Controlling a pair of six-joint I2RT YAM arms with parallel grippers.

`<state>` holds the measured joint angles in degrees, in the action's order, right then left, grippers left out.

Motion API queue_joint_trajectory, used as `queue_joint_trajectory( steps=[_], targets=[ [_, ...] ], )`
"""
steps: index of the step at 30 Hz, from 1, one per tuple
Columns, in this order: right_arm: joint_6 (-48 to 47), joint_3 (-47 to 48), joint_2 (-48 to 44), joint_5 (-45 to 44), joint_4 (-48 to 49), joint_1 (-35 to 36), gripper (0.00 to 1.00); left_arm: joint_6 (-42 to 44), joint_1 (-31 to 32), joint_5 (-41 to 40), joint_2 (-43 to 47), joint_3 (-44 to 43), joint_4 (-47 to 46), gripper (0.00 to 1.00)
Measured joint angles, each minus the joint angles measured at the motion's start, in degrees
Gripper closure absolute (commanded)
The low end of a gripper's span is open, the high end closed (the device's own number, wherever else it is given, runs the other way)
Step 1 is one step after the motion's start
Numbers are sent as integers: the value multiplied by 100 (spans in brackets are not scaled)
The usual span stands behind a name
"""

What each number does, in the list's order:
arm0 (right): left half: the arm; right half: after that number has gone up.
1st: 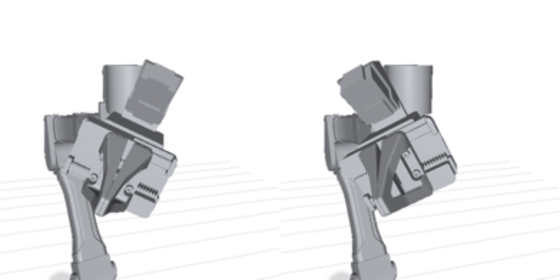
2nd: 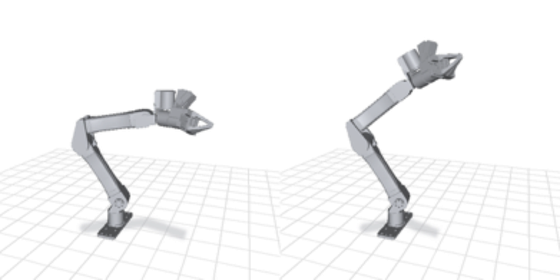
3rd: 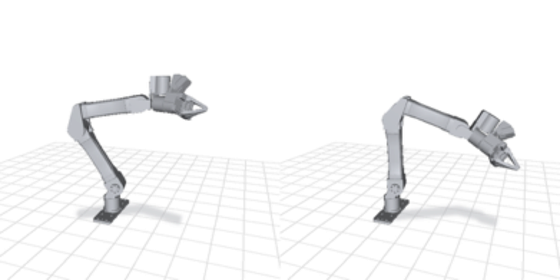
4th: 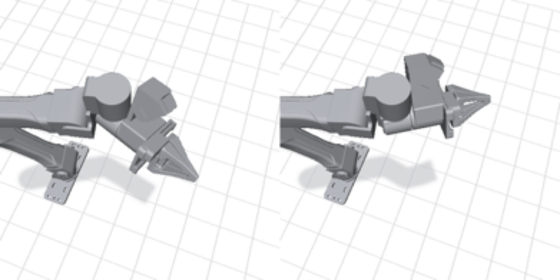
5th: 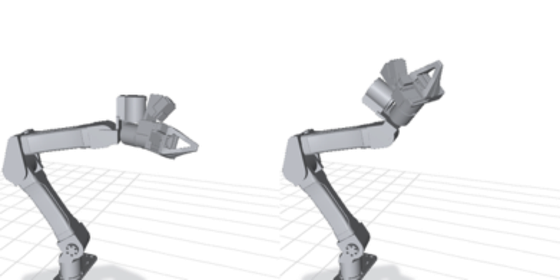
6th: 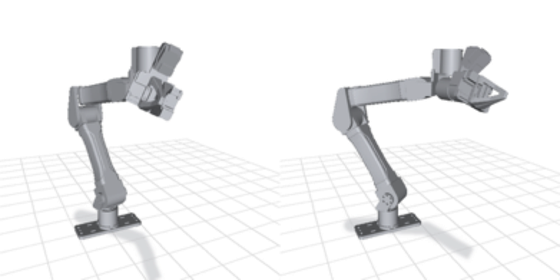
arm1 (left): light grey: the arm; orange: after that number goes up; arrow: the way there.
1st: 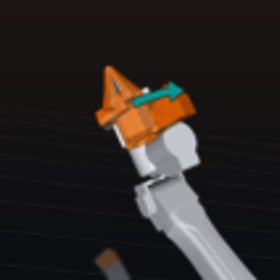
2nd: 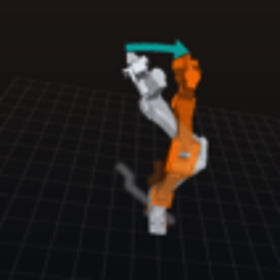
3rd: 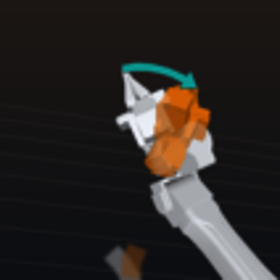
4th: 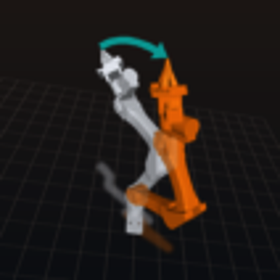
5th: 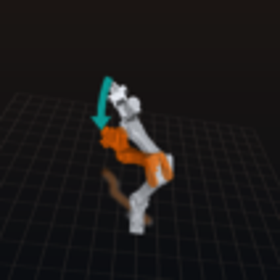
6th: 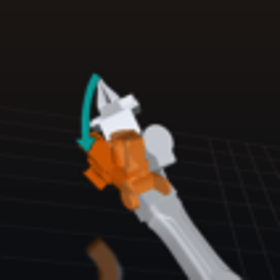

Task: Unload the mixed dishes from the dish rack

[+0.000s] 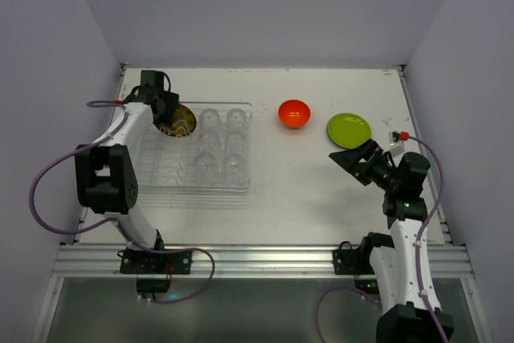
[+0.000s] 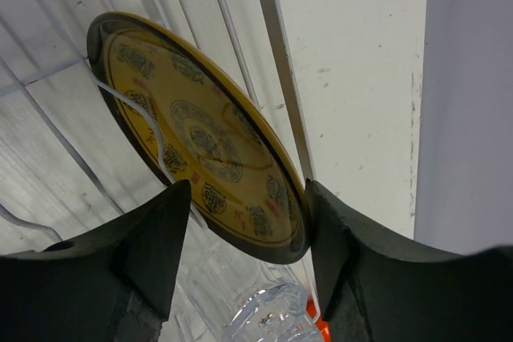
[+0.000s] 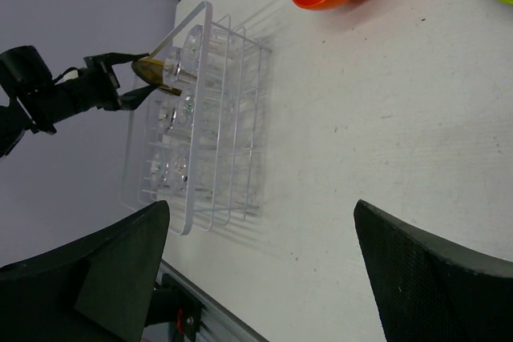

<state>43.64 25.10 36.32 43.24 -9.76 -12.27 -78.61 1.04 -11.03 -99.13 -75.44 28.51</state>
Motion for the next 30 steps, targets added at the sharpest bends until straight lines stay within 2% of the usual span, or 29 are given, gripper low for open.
queue_joint_trajectory(
  steps=[1,6,10,11,13,15,30],
  targets=[
    [0,0,-26,0,0,0,1,-37,0,-17,0,0,-15,42],
    [-17,0,-136,-9,-11,0,1,-256,-17,-50,2,4,-179,62],
    [-28,0,-245,-15,-37,0,1,-442,-17,-37,7,37,-369,73],
    [-37,0,-284,-20,-55,0,1,-474,-17,-31,13,61,-422,79],
    [-63,0,-341,-22,-114,0,1,-549,-17,-17,72,118,-483,83],
    [-92,4,-382,-20,-199,0,1,-640,-17,-26,227,205,-455,100],
    [-192,164,-570,-26,-584,0,1,-1086,-28,-269,1099,651,-540,100]
  ],
)
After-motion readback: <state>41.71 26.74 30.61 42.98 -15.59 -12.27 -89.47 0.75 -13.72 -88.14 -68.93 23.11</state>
